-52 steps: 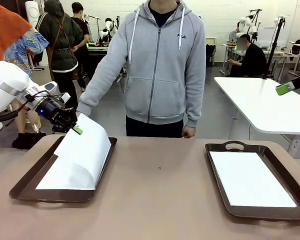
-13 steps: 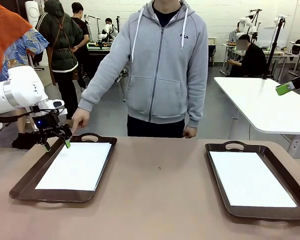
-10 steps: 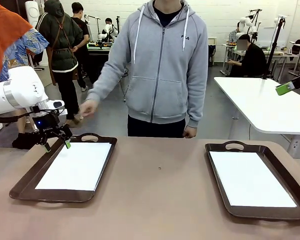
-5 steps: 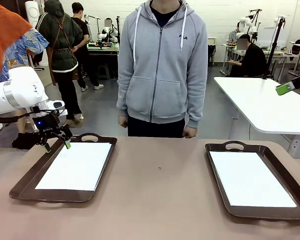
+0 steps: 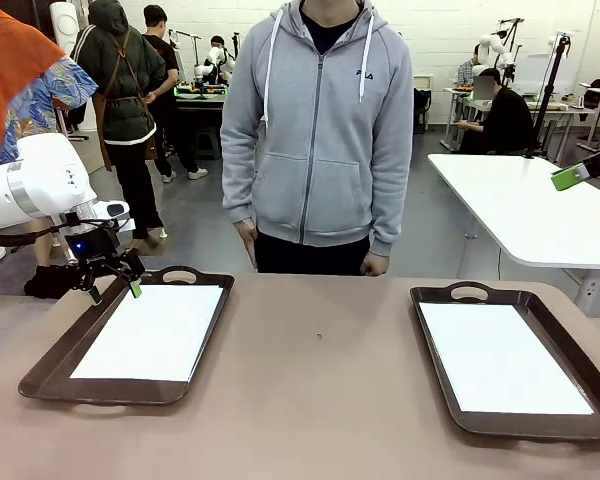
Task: Sort the A4 documents.
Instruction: Place the A4 Paper in the designated Handle tray.
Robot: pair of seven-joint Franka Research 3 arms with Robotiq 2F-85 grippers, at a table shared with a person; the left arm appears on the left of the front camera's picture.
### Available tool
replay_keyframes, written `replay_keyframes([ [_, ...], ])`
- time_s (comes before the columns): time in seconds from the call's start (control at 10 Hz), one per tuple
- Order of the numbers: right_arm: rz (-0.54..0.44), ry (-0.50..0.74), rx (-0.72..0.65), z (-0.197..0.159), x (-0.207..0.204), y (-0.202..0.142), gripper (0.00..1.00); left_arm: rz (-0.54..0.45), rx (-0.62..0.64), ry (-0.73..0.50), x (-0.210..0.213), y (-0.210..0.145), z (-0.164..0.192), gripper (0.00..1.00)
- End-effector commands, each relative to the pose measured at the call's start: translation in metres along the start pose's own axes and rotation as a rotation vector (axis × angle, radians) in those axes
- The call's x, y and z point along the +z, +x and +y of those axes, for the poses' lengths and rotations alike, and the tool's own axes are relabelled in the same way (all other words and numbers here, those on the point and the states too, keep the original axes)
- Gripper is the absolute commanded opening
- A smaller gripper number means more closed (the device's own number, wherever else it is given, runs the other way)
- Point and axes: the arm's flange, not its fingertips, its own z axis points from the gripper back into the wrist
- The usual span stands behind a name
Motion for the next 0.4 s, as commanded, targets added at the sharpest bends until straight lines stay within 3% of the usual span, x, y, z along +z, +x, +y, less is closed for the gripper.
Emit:
replay_keyframes([
  [0.0, 0.004, 0.003, -0.002, 0.0007, -0.0009, -0.0009, 1.00, 0.008, -0.003, -0.002, 0.0007, -0.0005, 0.0005, 1.00],
  [0.3, 0.004, 0.003, -0.002, 0.0007, -0.0009, -0.0009, 1.00, 0.008, -0.003, -0.002, 0.0007, -0.0005, 0.0005, 1.00],
])
